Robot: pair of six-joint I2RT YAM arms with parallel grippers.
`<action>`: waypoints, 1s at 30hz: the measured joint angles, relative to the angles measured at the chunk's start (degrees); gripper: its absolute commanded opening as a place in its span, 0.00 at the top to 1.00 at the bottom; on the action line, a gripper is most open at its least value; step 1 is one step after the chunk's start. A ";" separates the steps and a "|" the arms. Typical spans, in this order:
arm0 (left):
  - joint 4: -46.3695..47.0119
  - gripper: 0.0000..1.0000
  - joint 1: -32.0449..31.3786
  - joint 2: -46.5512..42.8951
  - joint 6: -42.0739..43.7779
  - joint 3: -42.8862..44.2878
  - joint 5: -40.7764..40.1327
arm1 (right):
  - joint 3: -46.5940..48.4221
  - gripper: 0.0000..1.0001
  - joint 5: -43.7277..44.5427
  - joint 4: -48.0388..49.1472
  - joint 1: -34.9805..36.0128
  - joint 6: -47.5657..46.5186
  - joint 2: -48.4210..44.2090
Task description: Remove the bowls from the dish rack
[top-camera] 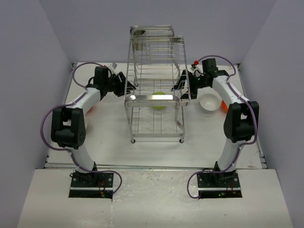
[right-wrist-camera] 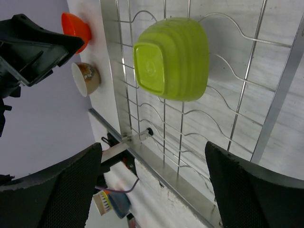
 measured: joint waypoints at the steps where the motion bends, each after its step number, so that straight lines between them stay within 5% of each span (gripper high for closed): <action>1: 0.66 0.46 -0.28 0.52 -0.33 0.20 0.63 | 0.13 0.11 -0.90 0.52 0.00 0.02 0.70; 17: 5.03 0.45 -7.13 7.72 -3.50 6.14 5.03 | 2.16 0.08 -3.19 5.20 2.14 1.18 7.37; 22: 4.94 0.43 -8.52 7.98 -3.30 6.45 5.11 | 2.75 0.14 -2.34 5.31 2.99 1.99 7.37; 30: 2.69 0.34 -8.57 8.41 -1.11 6.45 4.39 | 2.78 0.05 0.33 5.01 4.04 2.43 7.37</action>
